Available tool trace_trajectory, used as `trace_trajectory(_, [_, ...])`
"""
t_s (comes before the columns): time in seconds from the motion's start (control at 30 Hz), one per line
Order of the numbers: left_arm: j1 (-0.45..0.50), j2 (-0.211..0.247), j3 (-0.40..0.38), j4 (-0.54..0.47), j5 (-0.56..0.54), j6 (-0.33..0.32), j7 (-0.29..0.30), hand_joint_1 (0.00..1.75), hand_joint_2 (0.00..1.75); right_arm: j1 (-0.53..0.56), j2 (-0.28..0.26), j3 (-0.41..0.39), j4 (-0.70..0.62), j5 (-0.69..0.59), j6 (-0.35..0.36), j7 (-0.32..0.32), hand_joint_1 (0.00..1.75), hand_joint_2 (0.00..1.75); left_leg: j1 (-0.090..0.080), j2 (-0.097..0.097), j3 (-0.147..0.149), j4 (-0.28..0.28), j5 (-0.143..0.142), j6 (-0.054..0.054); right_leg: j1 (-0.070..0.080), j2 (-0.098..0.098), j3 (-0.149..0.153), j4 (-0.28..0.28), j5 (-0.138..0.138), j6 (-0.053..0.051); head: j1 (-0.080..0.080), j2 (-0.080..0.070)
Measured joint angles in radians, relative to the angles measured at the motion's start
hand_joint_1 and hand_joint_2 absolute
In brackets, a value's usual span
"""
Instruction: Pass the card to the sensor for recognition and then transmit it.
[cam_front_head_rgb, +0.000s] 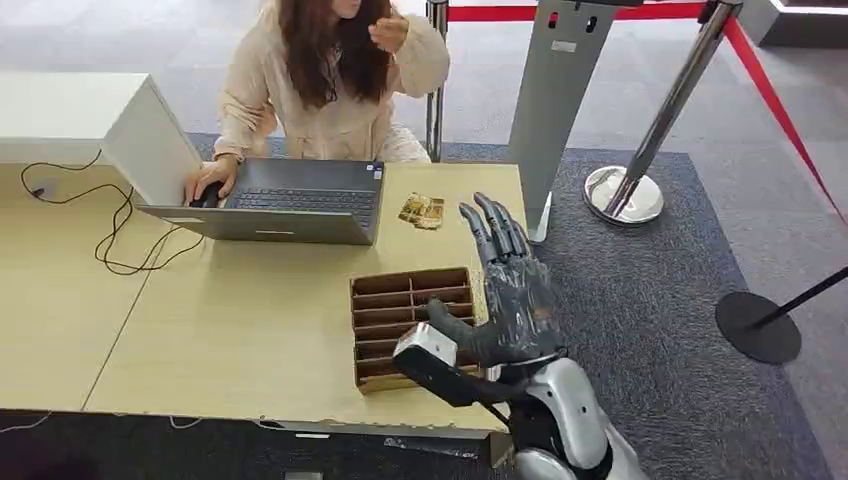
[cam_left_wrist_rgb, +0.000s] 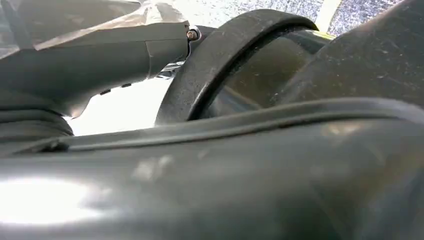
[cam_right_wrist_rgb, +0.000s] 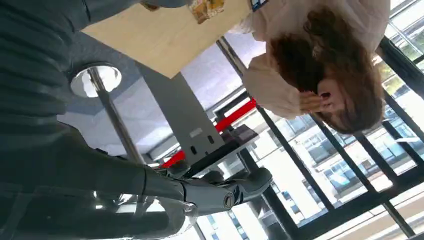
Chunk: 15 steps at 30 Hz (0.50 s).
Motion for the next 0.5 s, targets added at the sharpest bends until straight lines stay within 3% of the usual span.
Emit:
trace_trajectory(0.17, [0.000, 0.001, 0.002, 0.000, 0.002, 0.002, 0.000, 0.00, 0.00, 0.078, -0.051, -0.026, -0.096, -0.035, -0.006, -0.024, 0.10, 1.75, 0.001, 0.000, 0.000, 0.000, 0.000, 0.000, 0.000, 0.000, 0.000, 0.000, 0.000, 0.000, 0.000, 0.000])
trace_trajectory(0.4, [-0.001, 0.002, 0.002, 0.000, 0.008, 0.002, 0.000, 0.00, 0.00, 0.126, -0.075, -0.023, -0.116, -0.068, -0.040, -0.045, 0.21, 1.75, 0.001, 0.000, 0.000, 0.000, 0.001, -0.001, 0.000, 0.000, 0.000, 0.001, 0.000, 0.000, 0.000, 0.000])
trace_trajectory(0.5, [-0.001, 0.002, 0.002, 0.000, 0.009, 0.002, 0.001, 0.00, 0.00, 0.129, -0.077, -0.018, -0.101, -0.083, -0.064, -0.049, 0.40, 1.75, 0.001, 0.000, 0.000, 0.000, 0.001, -0.001, 0.000, 0.000, 0.000, 0.001, 0.000, 0.000, 0.000, 0.000])
